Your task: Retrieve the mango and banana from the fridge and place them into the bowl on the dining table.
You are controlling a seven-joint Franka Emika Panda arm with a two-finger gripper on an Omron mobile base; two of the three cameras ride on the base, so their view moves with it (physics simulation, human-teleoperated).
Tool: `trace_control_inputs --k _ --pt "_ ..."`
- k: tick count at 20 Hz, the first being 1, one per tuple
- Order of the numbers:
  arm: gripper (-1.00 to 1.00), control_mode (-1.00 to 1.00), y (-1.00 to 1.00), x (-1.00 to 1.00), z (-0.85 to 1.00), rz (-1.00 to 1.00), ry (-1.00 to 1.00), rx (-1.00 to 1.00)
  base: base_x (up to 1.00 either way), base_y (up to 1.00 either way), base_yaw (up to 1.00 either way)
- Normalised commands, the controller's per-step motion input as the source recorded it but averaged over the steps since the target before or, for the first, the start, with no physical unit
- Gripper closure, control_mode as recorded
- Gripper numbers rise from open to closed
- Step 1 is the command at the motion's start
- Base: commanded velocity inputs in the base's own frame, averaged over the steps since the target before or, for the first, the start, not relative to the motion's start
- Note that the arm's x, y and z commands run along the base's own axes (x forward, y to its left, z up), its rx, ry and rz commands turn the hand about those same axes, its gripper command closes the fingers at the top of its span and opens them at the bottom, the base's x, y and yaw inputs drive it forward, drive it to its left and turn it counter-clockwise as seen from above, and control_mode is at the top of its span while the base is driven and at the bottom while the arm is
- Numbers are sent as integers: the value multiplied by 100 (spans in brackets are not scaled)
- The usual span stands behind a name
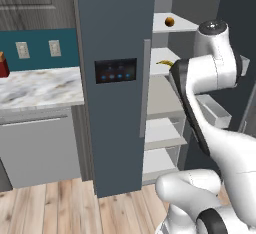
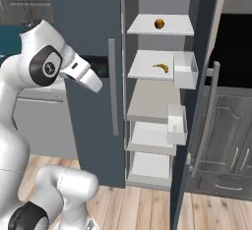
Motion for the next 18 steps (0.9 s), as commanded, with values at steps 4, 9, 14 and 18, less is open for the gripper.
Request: trace_control_inputs --k 4,9,14,18 --pt "-100 -100 26 -20 0 32 -10 0 0 0 0" --pt "-100 -100 19 -5 0 27 -15 0 0 0 0" --pt "-100 -100 13 -7 0 22 -8 0 0 0 0" --pt "-100 -100 25 -16 2 21 -5 0 0 0 0"
